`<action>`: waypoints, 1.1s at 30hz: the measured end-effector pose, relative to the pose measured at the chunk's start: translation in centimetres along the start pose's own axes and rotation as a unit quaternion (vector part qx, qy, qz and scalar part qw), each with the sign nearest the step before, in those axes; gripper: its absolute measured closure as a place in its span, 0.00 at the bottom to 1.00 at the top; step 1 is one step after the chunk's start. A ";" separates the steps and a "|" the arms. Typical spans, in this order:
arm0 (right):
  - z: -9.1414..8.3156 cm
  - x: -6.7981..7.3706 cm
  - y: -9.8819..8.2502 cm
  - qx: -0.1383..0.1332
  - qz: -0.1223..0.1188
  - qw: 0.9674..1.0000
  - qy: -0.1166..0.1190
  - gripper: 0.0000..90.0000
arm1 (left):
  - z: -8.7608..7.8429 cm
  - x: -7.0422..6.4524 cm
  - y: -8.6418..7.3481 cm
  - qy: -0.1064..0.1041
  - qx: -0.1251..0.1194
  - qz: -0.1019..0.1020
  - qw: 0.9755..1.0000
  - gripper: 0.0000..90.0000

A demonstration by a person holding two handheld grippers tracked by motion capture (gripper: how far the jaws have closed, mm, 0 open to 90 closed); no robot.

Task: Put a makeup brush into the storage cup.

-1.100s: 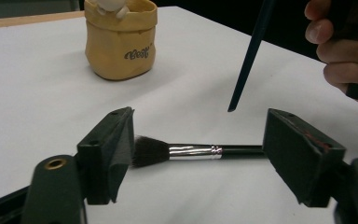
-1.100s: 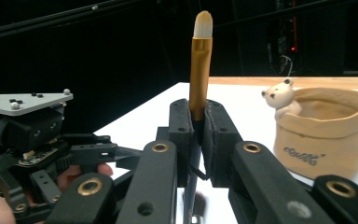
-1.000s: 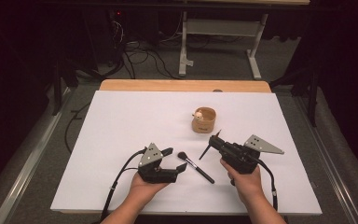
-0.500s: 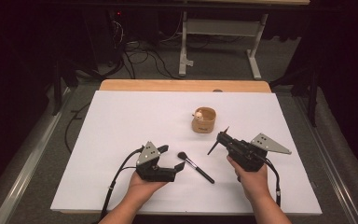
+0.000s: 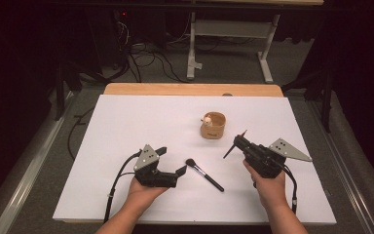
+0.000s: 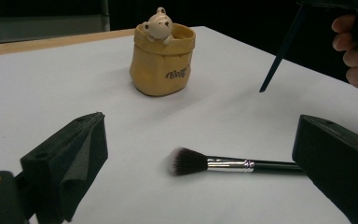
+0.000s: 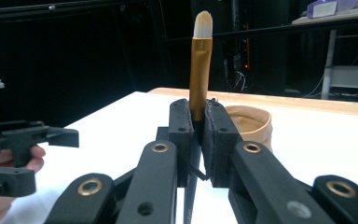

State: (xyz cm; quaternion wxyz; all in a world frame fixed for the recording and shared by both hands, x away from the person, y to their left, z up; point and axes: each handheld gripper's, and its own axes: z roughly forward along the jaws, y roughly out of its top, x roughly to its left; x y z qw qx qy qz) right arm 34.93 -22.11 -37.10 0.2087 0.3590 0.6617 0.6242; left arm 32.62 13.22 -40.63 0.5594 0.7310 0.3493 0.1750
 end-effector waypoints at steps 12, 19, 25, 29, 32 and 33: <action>-0.2 -0.3 0.5 -0.009 -0.011 1.000 -0.019 0.95 | -2.0 1.3 -1.2 0.019 0.002 -0.002 1.000 0.00; 0.4 -0.2 0.9 -0.003 -0.022 0.999 -0.028 0.95 | -2.2 1.2 -1.5 -0.001 0.001 -0.010 1.000 0.00; 1.1 -0.3 1.2 0.002 -0.027 0.999 -0.031 0.95 | -2.3 0.9 -1.6 0.003 0.003 0.004 1.000 0.00; 1.4 -0.5 1.5 0.008 -0.027 0.999 -0.040 0.95 | -2.4 0.9 -1.6 0.002 0.002 0.007 1.000 0.01; 1.8 -0.8 1.8 0.008 -0.028 0.999 -0.043 0.95 | -2.3 0.8 -1.6 0.000 0.001 0.009 1.000 0.01; 1.9 -0.8 1.9 0.010 -0.029 0.998 -0.046 0.95 | -2.3 0.8 -1.6 -0.001 0.001 0.009 1.000 0.01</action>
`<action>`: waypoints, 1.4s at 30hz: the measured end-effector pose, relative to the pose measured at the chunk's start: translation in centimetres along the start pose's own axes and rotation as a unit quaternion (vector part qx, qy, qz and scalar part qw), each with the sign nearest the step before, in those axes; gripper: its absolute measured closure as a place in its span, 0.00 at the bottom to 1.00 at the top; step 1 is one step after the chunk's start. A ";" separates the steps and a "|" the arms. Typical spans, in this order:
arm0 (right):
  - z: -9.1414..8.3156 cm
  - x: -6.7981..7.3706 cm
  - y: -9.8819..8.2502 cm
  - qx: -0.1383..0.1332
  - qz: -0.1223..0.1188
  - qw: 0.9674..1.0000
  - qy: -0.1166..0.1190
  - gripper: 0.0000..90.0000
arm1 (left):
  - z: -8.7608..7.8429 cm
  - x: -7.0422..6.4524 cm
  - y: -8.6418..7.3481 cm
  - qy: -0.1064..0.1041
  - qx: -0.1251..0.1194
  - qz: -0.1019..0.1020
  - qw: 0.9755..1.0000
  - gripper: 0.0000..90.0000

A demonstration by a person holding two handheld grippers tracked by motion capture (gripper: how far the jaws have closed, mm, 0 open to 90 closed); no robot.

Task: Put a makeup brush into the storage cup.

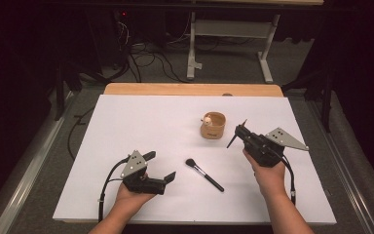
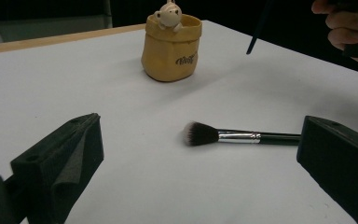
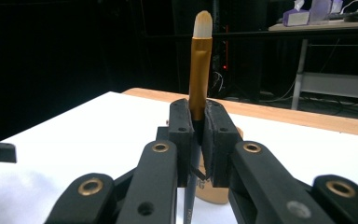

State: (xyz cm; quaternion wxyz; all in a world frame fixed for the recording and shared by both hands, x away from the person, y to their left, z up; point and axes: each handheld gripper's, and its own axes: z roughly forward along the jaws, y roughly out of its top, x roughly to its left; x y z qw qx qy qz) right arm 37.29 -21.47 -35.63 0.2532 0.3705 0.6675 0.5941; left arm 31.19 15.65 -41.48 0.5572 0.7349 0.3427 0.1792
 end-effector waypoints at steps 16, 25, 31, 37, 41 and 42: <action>2.1 -0.5 1.3 0.005 -0.005 1.000 -0.009 0.95 | -0.1 0.1 0.0 -0.004 0.003 0.002 1.000 0.01; 3.1 -1.0 1.7 0.004 -0.008 1.000 -0.017 0.95 | -0.1 0.1 0.0 -0.009 0.000 0.000 1.000 0.01; 3.6 -1.3 1.8 0.005 -0.002 1.000 -0.021 0.95 | -0.1 0.2 0.0 -0.010 -0.001 -0.002 1.000 0.01; 3.9 -1.6 2.0 0.011 -0.003 1.000 -0.025 0.95 | -0.2 0.3 0.0 -0.011 0.000 -0.002 1.000 0.01; 4.2 -1.3 2.5 0.008 -0.004 1.000 -0.023 0.95 | -0.2 0.3 0.0 -0.011 0.000 -0.003 1.000 0.01; 4.3 -1.3 2.7 0.007 -0.008 1.000 -0.022 0.95 | -0.2 0.3 0.0 -0.011 0.000 -0.003 1.000 0.01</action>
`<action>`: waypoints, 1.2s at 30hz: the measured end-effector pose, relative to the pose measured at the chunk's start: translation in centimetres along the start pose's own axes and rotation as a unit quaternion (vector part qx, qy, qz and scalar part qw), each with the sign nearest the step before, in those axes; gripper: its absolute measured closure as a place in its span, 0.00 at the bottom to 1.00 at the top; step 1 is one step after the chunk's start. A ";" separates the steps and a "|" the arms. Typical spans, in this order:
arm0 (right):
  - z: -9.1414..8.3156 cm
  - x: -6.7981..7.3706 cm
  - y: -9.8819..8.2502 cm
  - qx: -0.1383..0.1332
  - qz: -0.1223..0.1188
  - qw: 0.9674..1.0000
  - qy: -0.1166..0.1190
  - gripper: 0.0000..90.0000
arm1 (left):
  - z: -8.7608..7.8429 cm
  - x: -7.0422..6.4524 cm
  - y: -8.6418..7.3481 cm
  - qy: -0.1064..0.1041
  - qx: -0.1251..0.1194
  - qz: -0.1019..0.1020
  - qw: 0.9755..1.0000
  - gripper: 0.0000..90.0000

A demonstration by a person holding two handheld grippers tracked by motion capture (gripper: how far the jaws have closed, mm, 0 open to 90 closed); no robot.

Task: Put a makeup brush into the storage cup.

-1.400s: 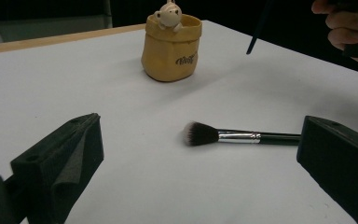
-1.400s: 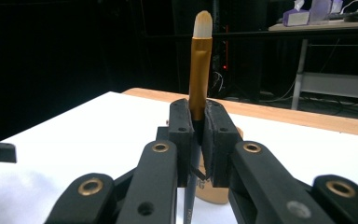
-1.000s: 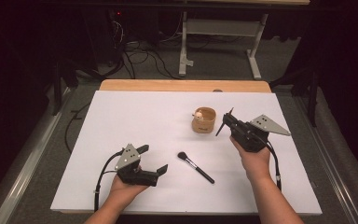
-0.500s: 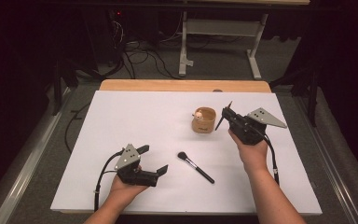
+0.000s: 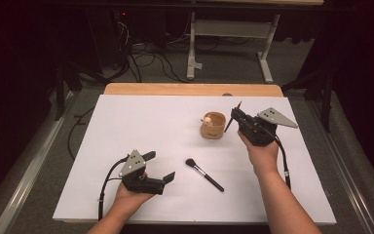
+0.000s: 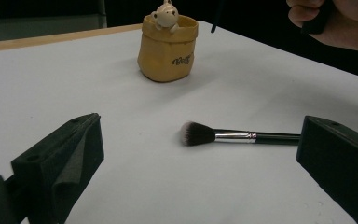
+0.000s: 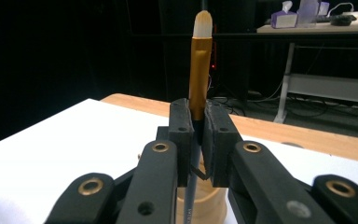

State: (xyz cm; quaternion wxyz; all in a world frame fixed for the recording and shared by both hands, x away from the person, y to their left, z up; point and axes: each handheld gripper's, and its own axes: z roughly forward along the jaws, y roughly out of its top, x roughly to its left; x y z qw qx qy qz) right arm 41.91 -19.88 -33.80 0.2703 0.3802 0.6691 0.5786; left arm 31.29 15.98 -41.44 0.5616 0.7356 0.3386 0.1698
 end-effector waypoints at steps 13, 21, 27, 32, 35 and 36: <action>1.6 0.5 1.6 0.000 -0.011 1.000 0.002 0.95 | -0.1 0.1 0.0 -0.004 -0.001 -0.001 1.000 0.02; 3.1 0.3 2.0 0.009 -0.011 1.000 -0.001 0.95 | -0.3 0.2 0.1 -0.002 -0.006 -0.002 1.000 0.02; 4.0 0.1 1.9 0.013 -0.014 1.000 -0.005 0.95 | -0.4 0.3 0.2 -0.003 -0.007 -0.003 1.000 0.02; 4.6 -0.2 1.9 0.018 -0.012 1.000 -0.010 0.95 | -0.4 0.3 0.2 -0.002 -0.008 -0.003 1.000 0.02; 4.9 -0.5 1.7 0.021 -0.009 1.000 -0.014 0.95 | -0.4 0.3 0.2 -0.002 -0.008 -0.003 1.000 0.02; 5.1 -0.6 1.7 0.023 -0.009 1.000 -0.014 0.95 | -0.4 0.3 0.2 -0.002 -0.008 -0.003 1.000 0.02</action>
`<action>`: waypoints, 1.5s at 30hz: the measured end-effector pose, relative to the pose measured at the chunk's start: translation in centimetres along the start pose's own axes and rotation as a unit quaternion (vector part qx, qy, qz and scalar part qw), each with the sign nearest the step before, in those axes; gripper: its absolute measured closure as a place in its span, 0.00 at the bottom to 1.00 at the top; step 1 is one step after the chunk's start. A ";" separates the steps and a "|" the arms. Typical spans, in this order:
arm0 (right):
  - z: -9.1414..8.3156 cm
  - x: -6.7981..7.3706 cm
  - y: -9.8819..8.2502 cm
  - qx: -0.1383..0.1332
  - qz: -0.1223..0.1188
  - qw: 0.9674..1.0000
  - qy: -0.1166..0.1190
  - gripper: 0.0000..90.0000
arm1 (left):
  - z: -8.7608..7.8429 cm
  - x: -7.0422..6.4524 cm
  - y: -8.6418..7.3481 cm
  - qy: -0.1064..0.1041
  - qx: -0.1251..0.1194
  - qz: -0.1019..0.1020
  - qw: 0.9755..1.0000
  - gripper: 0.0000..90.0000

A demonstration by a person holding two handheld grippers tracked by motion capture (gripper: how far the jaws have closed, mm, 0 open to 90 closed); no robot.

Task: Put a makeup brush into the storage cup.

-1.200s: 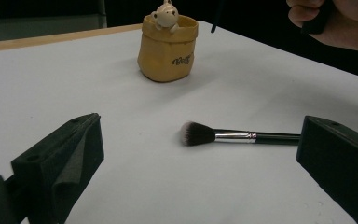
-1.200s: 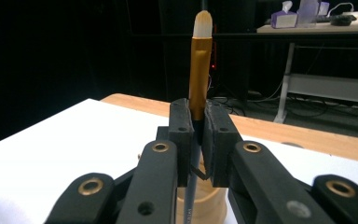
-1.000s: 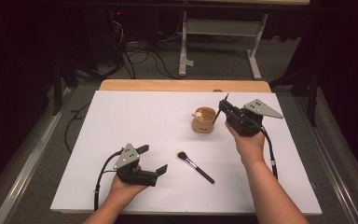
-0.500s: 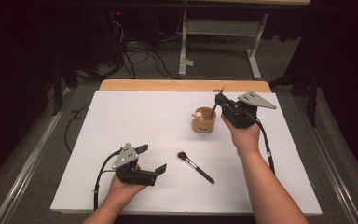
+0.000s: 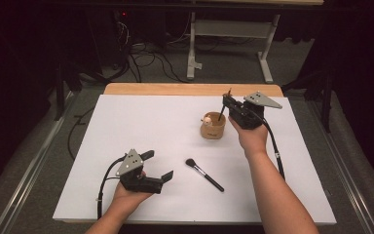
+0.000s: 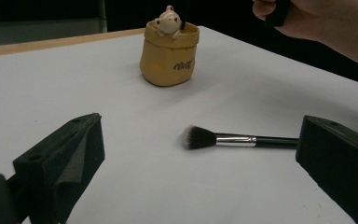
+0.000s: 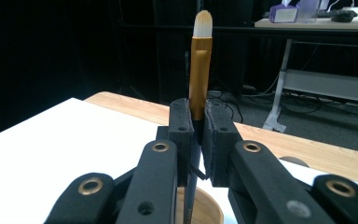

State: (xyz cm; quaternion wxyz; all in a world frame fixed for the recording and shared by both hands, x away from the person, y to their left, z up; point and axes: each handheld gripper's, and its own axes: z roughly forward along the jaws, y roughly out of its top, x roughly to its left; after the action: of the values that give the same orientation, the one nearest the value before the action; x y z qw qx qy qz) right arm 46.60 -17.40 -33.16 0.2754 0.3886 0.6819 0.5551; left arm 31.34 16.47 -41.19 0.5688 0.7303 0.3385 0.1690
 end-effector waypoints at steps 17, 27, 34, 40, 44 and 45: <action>1.0 0.3 -1.0 0.022 0.000 1.000 0.004 0.95 | -0.1 0.1 0.0 0.001 0.000 0.000 1.000 0.02; 1.8 0.7 -1.8 0.040 -0.011 0.999 0.004 0.95 | -0.1 0.1 0.0 0.001 0.001 0.000 1.000 0.03; 2.3 1.1 -2.3 0.054 -0.019 0.998 0.003 0.95 | -0.2 0.1 0.0 0.002 0.000 0.000 1.000 0.03; 2.7 1.1 -2.6 0.066 -0.026 0.997 -0.005 0.94 | -0.2 0.1 0.0 0.001 0.000 0.001 1.000 0.03; 3.0 1.1 -2.5 0.067 -0.023 0.997 -0.010 0.86 | -0.1 0.1 0.0 0.002 0.001 0.000 1.000 0.03; 3.1 1.0 -2.4 0.070 -0.019 0.997 -0.007 0.79 | -0.1 0.1 0.0 0.002 0.001 0.000 1.000 0.03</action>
State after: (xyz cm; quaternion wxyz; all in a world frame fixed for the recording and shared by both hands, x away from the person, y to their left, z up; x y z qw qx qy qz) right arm 47.99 -15.07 -36.15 0.2628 0.3974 0.7247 0.4979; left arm 31.31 16.64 -41.16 0.5677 0.7304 0.3395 0.1701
